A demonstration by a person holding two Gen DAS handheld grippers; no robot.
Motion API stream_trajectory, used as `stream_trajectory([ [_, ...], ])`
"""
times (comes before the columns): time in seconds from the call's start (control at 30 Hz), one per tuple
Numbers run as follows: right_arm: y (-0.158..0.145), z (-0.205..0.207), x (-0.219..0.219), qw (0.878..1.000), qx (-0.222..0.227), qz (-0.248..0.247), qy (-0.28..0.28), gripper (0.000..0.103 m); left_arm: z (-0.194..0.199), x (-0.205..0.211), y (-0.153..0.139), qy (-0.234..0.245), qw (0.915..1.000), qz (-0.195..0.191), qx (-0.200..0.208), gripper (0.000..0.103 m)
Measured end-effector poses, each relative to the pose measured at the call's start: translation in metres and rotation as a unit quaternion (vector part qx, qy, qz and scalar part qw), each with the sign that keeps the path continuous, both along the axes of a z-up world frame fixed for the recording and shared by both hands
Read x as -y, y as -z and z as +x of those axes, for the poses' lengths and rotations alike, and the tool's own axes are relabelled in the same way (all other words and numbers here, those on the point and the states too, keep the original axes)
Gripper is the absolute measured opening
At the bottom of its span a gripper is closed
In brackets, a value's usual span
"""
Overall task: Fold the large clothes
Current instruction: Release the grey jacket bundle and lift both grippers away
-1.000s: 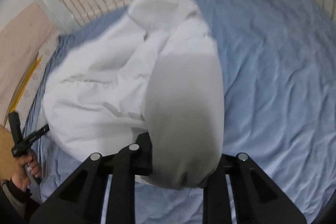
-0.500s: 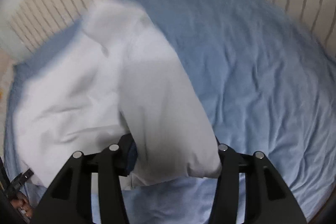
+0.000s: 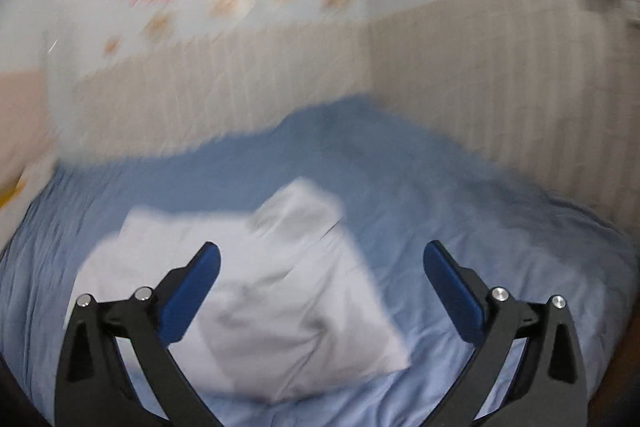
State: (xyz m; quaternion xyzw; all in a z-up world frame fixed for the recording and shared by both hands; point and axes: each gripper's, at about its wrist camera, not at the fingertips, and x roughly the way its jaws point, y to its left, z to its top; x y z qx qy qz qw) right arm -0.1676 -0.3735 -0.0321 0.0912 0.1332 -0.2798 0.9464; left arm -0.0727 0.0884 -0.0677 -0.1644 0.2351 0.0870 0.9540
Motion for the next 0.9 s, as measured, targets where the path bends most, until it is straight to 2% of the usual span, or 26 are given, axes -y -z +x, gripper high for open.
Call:
stream_trajectory([
  [0.1,-0.006,-0.020,-0.020,0.999,0.029,-0.041,0.009,0.101,-0.008,0.017,-0.001,0.015,0.9995,0.024,0.015,0.100],
  [0.17,-0.005,-0.031,-0.044,0.997,0.034,-0.062,-0.013,0.101,-0.015,0.018,-0.003,0.038,0.9978,0.049,0.023,0.100],
  [0.23,0.005,-0.029,-0.076,0.994,0.021,-0.093,-0.059,0.101,-0.003,0.042,-0.004,0.071,0.9928,0.092,0.029,0.100],
  [0.3,0.008,-0.016,-0.108,0.983,-0.013,-0.156,-0.099,0.101,0.005,0.074,-0.007,0.110,0.9828,0.144,0.036,0.100],
  [0.43,0.030,0.022,-0.146,0.959,-0.101,-0.246,-0.093,0.101,0.005,0.116,-0.011,0.184,0.9608,0.205,0.033,0.100],
  [0.5,0.034,0.023,-0.160,0.950,-0.111,-0.274,-0.096,0.101,-0.002,0.135,-0.010,0.195,0.9478,0.249,0.042,0.100],
  [0.53,0.034,0.021,-0.164,0.949,-0.109,-0.280,-0.097,0.101,-0.003,0.136,-0.009,0.198,0.9443,0.258,0.048,0.100],
  [0.6,0.032,0.016,-0.167,0.951,-0.100,-0.278,-0.088,0.101,-0.005,0.144,-0.008,0.212,0.9388,0.266,0.057,0.100],
  [0.67,0.028,0.015,-0.156,0.960,-0.095,-0.254,-0.076,0.101,-0.004,0.144,-0.005,0.217,0.9384,0.264,0.052,0.100],
  [0.77,0.027,0.016,-0.140,0.970,-0.094,-0.212,-0.071,0.101,0.002,0.138,-0.002,0.213,0.9429,0.253,0.042,0.100],
  [0.9,0.034,0.024,-0.118,0.980,-0.102,-0.155,-0.065,0.101,0.018,0.123,0.006,0.200,0.9560,0.213,0.025,0.100],
])
